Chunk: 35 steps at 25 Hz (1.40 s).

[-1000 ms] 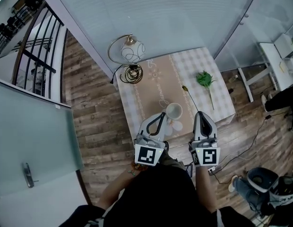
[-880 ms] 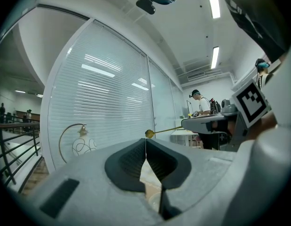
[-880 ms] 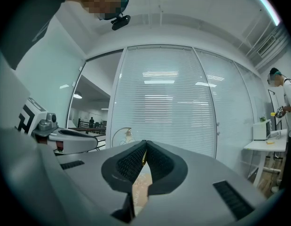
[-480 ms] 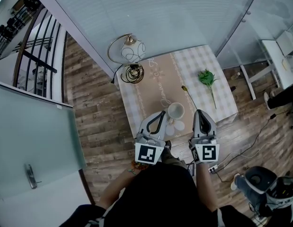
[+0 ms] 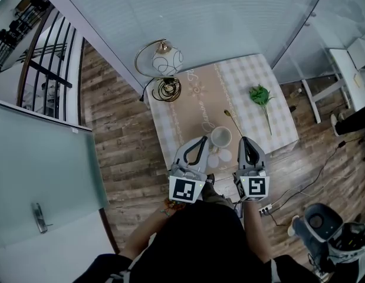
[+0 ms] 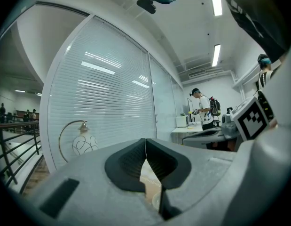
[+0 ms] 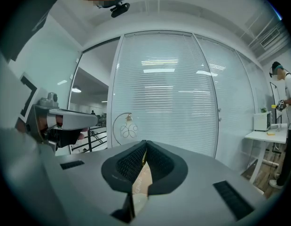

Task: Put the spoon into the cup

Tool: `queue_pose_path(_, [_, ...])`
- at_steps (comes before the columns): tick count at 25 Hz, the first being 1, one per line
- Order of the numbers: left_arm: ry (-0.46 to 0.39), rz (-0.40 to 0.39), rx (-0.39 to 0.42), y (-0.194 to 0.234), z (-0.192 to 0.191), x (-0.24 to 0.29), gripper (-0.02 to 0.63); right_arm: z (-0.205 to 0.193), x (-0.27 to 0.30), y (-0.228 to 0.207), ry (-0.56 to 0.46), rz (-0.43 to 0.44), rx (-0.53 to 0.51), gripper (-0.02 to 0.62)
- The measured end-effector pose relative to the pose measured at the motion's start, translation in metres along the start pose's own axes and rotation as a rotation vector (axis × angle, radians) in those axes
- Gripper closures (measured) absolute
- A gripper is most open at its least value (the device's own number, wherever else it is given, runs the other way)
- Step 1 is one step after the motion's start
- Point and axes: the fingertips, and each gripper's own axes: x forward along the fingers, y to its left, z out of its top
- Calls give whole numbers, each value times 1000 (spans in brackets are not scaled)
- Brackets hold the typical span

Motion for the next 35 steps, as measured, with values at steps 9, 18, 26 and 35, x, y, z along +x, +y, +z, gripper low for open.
queue_pose_path(9, [0,-5,0,0,1,4,589,-31,6,-5,76,-22,13,588])
queue_pose_path(18, [6,-8,-22,1,-1,-2,589,-60,3,3,136,-21,19,588])
queue_pose_path(26, [-2,-10,-25,-1,2,-9,589,-83,-3,9,191,-25,12,588])
queue_pose_path(35, [-7,-16,-25,-2,4,-13,589,-99,-7,13,241,-33,0,588])
